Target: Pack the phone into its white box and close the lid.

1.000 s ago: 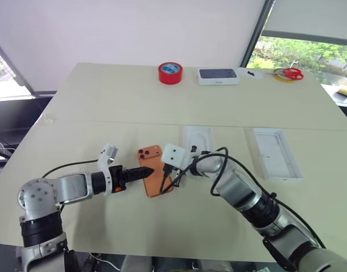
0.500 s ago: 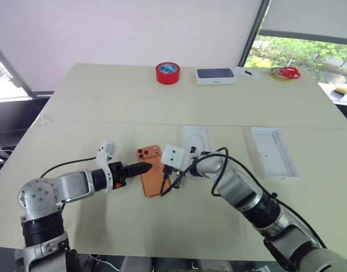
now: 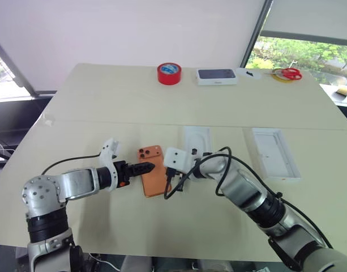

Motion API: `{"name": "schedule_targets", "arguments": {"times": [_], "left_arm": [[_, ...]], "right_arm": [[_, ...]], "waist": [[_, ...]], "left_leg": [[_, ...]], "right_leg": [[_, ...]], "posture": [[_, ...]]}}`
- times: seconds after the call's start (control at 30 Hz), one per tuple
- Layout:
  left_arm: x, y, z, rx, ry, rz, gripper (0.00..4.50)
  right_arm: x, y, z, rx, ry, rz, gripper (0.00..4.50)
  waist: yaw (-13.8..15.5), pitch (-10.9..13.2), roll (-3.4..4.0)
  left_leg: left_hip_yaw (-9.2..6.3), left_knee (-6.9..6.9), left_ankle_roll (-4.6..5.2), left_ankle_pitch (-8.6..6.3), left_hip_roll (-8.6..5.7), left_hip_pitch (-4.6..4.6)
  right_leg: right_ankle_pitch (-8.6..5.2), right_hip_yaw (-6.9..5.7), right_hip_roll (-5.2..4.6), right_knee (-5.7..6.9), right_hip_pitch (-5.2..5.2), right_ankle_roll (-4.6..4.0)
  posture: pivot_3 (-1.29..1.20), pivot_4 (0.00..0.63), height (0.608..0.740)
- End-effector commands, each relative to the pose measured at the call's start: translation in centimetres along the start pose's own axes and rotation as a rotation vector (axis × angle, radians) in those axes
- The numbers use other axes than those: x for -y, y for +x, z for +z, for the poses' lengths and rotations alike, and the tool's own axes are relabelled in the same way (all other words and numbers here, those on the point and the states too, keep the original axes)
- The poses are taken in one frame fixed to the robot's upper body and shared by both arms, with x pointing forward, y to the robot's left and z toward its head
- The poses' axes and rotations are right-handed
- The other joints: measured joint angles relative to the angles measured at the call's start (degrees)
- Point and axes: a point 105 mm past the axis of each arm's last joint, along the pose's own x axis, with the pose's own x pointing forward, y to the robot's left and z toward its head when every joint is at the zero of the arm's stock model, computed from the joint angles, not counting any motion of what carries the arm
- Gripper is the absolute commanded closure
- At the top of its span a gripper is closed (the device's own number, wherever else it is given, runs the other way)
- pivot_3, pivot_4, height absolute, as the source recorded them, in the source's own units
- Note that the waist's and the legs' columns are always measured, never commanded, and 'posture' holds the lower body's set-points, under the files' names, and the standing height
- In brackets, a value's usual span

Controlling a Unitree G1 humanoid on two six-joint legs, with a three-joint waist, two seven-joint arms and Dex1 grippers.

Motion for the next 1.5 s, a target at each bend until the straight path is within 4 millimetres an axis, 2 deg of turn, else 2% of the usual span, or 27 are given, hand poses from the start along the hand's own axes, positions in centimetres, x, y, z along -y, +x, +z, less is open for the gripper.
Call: {"name": "schedule_targets", "arguments": {"times": [0.03, 0.2, 0.33, 0.57, 0.67, 0.87, 0.9, 1.13, 1.3, 1.4, 1.5], "left_arm": [[2.3, 1.0, 0.0, 0.014, -0.083, -0.123, 0.13], [2.5, 0.5, 0.1, 0.004, -0.146, -0.111, 0.13], [1.9, 0.3, 0.0, -0.010, -0.138, -0.057, 0.13], [0.1, -0.9, 1.3, 0.017, -0.130, 0.009, 0.13], [-0.1, -1.0, 1.2, 0.007, -0.130, 0.010, 0.93], [-0.2, -0.6, 0.4, -0.004, -0.175, -0.014, 3.98], [-0.2, -0.5, 0.4, -0.005, -0.177, -0.014, 4.38], [-0.6, -0.7, 1.0, 0.025, -0.204, -0.018, 4.38], [0.0, -0.9, 2.2, 0.094, -0.235, -0.089, 4.38], [1.7, -0.9, 3.5, 0.153, -0.233, -0.186, 4.38], [3.8, -0.6, 4.6, 0.189, -0.208, -0.286, 4.38]], "right_arm": [[-0.6, 0.3, 1.6, 0.055, -0.020, 0.025, 4.50], [-0.6, 0.3, 1.5, 0.054, -0.001, 0.023, 4.50], [-0.5, 0.3, 1.5, 0.054, 0.004, 0.019, 4.50], [-0.3, 0.4, 1.4, 0.055, 0.016, 0.011, 4.50], [-0.3, 0.5, 1.5, 0.056, 0.017, 0.007, 4.50], [-0.1, 0.5, 1.3, 0.054, 0.038, -0.013, 4.50], [-0.1, 0.5, 1.3, 0.054, 0.042, -0.016, 4.50], [0.5, 0.1, 1.2, 0.052, 0.035, -0.060, 4.50], [1.9, -2.0, 1.8, 0.094, 0.012, -0.135, 4.50], [2.3, -5.0, 2.2, 0.152, 0.012, -0.169, 4.50], [1.7, -8.4, 2.0, 0.208, 0.029, -0.177, 4.50]], "waist": [[0.1, 0.0, -0.01], [-0.4, 0.1, -0.13], [-0.4, 0.1, -0.10], [-0.4, 0.1, -0.06], [-0.3, 0.2, -0.05], [-0.3, 0.1, -0.07], [-0.3, 0.1, -0.06], [-0.3, 0.2, -0.01], [-0.1, 0.2, 0.03], [0.1, 0.3, 0.03], [0.4, 0.5, -0.03]], "left_leg": [[-0.01, 0.00, 0.00, 0.00, 0.01, 0.00], [0.00, -0.01, -0.27, 0.15, 0.02, -0.40], [0.00, 0.00, -0.33, 0.19, 0.04, -0.63], [-0.02, 0.04, -0.34, 0.20, 0.04, -0.68], [-0.03, 0.04, -0.34, 0.20, 0.04, -0.69], [-0.05, 0.04, -0.33, 0.20, 0.05, -0.72], [-0.07, 0.05, -0.34, 0.20, 0.06, -0.72], [-0.12, 0.05, -0.33, 0.20, 0.07, -0.69], [-0.13, 0.06, -0.32, 0.20, 0.07, -0.79], [-0.18, 0.06, -0.31, 0.19, 0.07, -0.92], [-0.32, 0.07, -0.29, 0.18, 0.06, -1.04]], "right_leg": [[0.00, 0.00, 0.00, -0.01, 0.00, 0.00], [0.00, -0.01, 0.00, -0.03, -0.39, 0.00], [0.00, -0.07, 0.01, -0.04, -0.60, 0.00], [-0.02, -0.13, 0.01, -0.08, -0.59, -0.03], [-0.02, -0.14, 0.00, -0.08, -0.59, -0.03], [-0.02, -0.15, 0.00, -0.09, -0.60, -0.03], [-0.02, -0.19, 0.00, -0.09, -0.58, -0.03], [-0.03, -0.25, -0.01, -0.11, -0.52, -0.05], [-0.03, -0.26, -0.01, -0.13, -0.58, -0.05], [-0.02, -0.32, -0.02, -0.20, -0.64, -0.03], [-0.01, -0.46, -0.03, -0.31, -0.62, -0.02]], "posture": [[0.00, 0.150, 0.724], [0.00, 0.150, 0.724], [0.00, 0.150, 0.724], [0.00, 0.150, 0.724], [0.00, 0.150, 0.724], [0.00, 0.150, 0.724], [0.00, 0.150, 0.724], [0.00, 0.150, 0.724], [0.00, 0.150, 0.724], [0.00, 0.150, 0.724], [0.00, 0.150, 0.724]]}}
